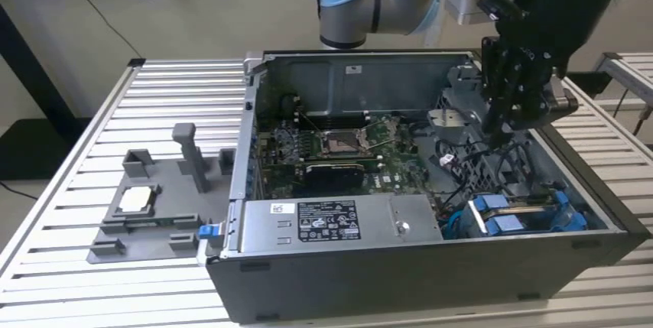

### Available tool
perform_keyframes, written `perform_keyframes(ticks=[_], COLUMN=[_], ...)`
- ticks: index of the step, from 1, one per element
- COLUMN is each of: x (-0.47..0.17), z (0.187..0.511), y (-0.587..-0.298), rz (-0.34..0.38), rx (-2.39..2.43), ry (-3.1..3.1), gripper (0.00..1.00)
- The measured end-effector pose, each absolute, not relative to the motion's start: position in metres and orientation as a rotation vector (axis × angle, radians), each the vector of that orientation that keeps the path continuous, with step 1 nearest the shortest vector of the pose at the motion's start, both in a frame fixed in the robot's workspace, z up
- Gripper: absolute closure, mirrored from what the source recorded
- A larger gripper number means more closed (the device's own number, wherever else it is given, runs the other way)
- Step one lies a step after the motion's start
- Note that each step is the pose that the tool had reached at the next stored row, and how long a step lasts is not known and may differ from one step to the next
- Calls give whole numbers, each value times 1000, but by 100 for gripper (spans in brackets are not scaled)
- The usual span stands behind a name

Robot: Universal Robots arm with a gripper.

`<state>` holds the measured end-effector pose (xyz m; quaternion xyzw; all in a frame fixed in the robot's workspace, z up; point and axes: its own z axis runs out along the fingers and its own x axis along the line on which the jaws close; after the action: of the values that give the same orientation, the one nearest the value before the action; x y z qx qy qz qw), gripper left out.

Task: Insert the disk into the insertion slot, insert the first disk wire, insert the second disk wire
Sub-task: 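Insert the second disk wire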

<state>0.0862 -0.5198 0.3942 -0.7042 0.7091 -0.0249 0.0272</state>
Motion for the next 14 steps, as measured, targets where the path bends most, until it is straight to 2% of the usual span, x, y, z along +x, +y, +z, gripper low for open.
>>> perform_keyframes(ticks=[14], x=[69], z=[387], y=[-509], rz=[-234], rx=[-2188], ry=[2154], gripper=[73])
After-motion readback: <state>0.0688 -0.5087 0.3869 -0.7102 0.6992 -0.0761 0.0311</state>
